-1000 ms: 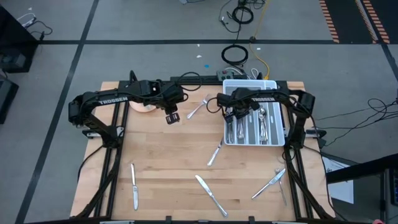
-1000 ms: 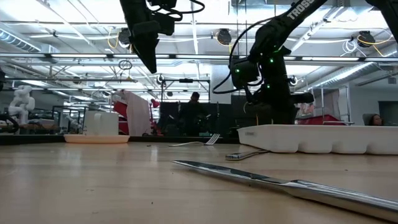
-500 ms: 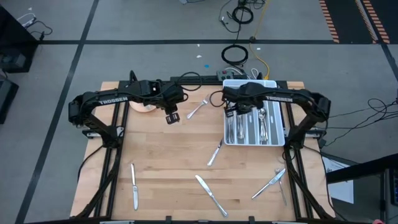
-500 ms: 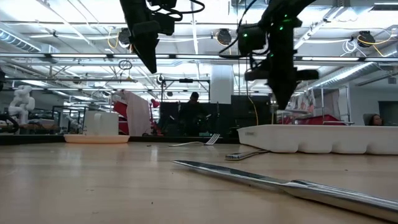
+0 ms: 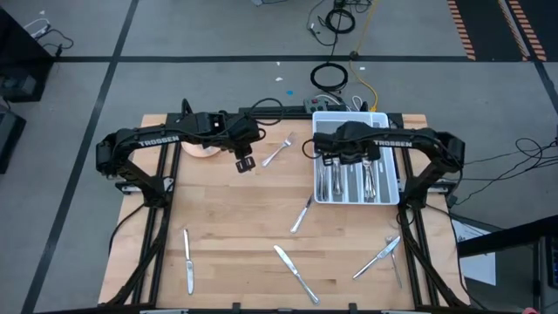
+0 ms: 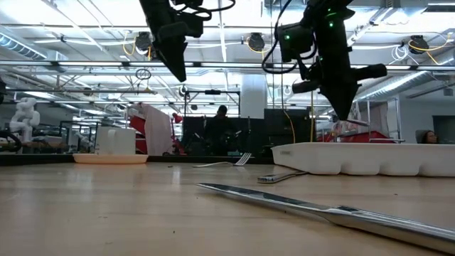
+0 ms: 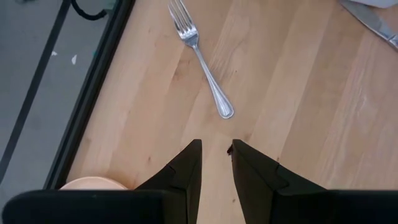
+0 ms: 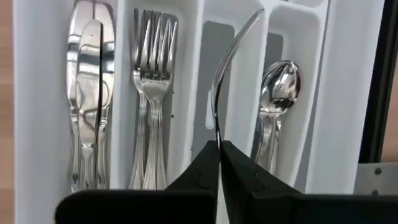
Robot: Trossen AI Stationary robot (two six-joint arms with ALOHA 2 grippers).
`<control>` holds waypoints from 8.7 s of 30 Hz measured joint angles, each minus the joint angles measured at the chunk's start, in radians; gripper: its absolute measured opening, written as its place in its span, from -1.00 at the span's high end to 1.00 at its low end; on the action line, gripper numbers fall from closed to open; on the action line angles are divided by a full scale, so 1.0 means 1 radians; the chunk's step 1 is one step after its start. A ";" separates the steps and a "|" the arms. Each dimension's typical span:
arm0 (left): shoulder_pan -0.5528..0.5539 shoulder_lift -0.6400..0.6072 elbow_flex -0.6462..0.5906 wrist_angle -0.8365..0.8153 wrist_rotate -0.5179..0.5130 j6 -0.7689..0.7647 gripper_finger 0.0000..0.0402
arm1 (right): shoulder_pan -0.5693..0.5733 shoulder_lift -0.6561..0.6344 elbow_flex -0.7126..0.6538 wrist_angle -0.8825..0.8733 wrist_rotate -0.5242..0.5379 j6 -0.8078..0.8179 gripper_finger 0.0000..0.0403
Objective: Sort silverware
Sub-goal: Put the silver fork into the white silverware tray
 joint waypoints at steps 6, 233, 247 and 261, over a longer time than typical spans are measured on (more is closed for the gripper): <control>0.000 0.000 0.000 0.009 0.000 0.000 0.54 | 0.014 0.079 0.000 0.031 0.000 -0.003 1.00; -0.045 0.707 0.523 0.884 0.437 -1.133 1.00 | 0.493 -0.665 0.194 -0.237 0.451 -0.149 0.15; -0.080 0.852 0.523 0.891 0.457 -1.293 1.00 | 0.493 -0.658 0.194 -0.237 0.442 -0.163 0.15; -0.065 0.952 0.523 0.960 0.406 -1.390 1.00 | 0.493 -0.658 0.193 -0.234 0.437 -0.158 0.15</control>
